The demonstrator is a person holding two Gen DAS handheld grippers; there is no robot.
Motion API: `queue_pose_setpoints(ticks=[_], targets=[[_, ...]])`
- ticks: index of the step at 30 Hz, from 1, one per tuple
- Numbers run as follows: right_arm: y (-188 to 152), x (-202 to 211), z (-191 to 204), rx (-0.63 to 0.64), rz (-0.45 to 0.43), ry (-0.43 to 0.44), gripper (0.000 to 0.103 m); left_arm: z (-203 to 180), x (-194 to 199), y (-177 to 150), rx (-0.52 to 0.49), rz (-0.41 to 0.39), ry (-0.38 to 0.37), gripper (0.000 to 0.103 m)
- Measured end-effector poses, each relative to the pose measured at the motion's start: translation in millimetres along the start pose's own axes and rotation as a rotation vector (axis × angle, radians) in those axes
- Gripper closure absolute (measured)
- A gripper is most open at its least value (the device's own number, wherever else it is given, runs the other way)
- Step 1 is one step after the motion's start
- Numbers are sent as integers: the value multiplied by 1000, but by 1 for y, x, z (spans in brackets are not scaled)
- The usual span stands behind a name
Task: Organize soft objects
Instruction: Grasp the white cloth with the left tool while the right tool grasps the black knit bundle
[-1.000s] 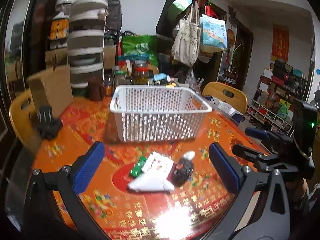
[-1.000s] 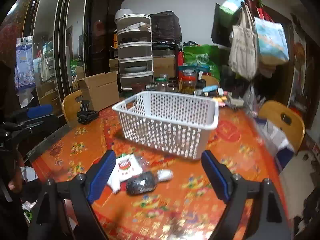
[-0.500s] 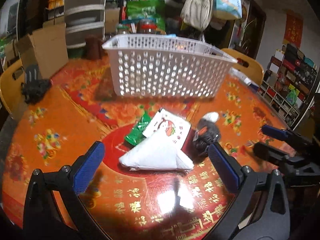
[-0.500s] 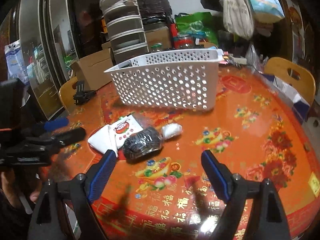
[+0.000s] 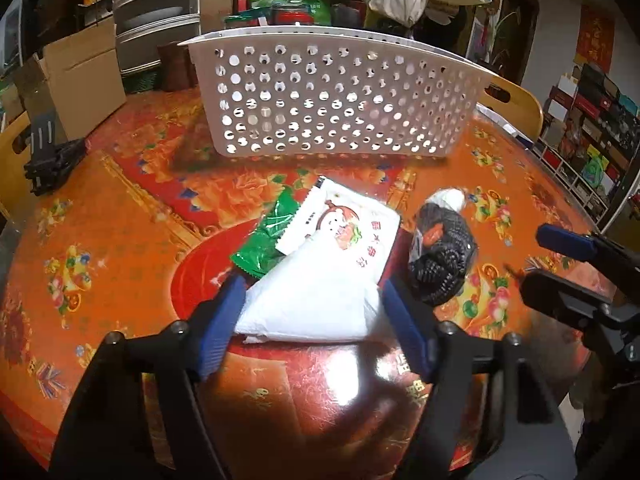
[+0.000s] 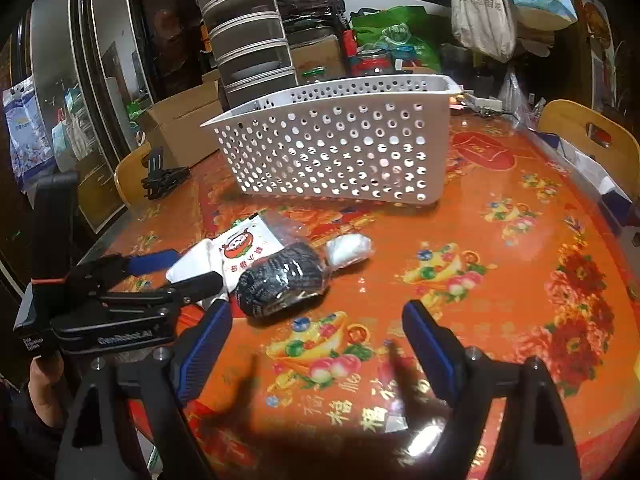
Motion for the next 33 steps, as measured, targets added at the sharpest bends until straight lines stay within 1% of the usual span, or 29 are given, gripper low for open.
queue_pose_setpoints(ticks=[4, 10, 13, 21, 24, 31, 33], targets=[[3, -9, 6, 12, 19, 10, 16, 1, -1, 0, 0, -5, -16, 51], [9, -27, 19, 45, 66, 18, 16, 7, 9, -5, 8, -14, -59, 61], [12, -35, 20, 48, 85, 13, 16, 13, 14, -8, 24, -24, -71, 63], [17, -58, 21, 52, 136, 10, 16, 26, 26, -11, 54, -44, -86, 63], [18, -62, 20, 42, 147, 8, 21, 30, 31, -10, 63, -57, -89, 63], [17, -74, 22, 55, 179, -1, 36, 37, 36, -11, 80, -66, -97, 63], [17, -74, 22, 62, 179, -5, 37, 37, 37, -12, 82, -70, -95, 63]])
Point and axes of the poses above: each gripper's, at about its wrist camera, not at the fingertips, and x roughly against the way its jaws point, z to its left, y to its top, the point moved 6 cm from there along -x, roughly the way its jaws point, and after that the axes turned 11 degrees about x, right-handed, at the moved point
